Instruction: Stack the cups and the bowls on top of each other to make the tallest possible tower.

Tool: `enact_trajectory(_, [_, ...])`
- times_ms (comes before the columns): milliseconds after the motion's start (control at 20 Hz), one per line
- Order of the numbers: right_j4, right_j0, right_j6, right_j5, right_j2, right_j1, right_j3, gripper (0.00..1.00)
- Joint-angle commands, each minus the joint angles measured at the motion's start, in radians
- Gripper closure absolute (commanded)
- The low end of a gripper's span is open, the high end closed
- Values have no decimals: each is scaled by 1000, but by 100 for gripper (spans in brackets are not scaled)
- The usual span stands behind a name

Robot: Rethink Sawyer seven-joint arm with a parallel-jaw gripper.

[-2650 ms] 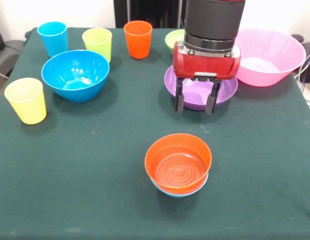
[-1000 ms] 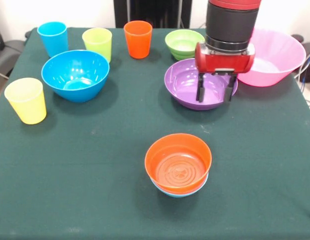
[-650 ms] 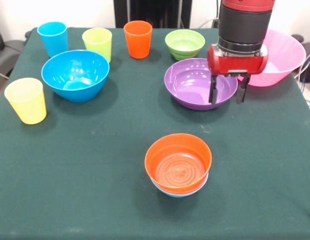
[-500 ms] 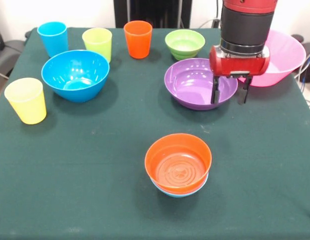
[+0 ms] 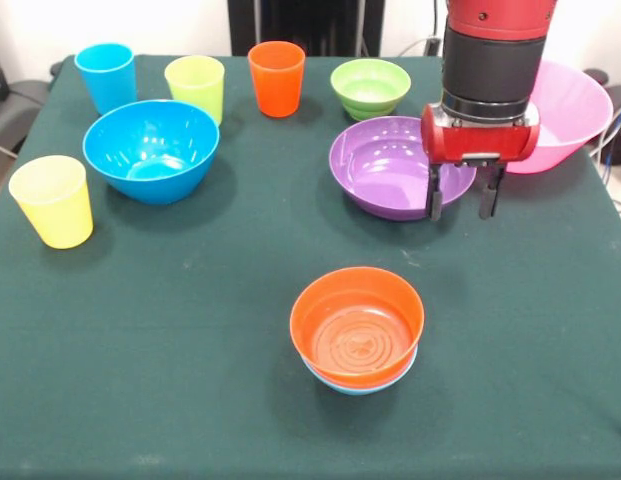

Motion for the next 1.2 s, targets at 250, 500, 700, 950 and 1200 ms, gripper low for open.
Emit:
enact_trajectory(250, [26, -11, 189, -124, 33, 78, 122, 0])
enact_trajectory(500, [39, -11, 183, -130, 33, 78, 134, 0])
enact_trajectory(700, [49, -6, 180, -124, 28, 76, 137, 0])
enact_trajectory(950, [58, -1, 183, -123, 25, 70, 146, 0])
enact_trajectory(1200, [80, 12, 190, -107, 23, 54, 165, 0])
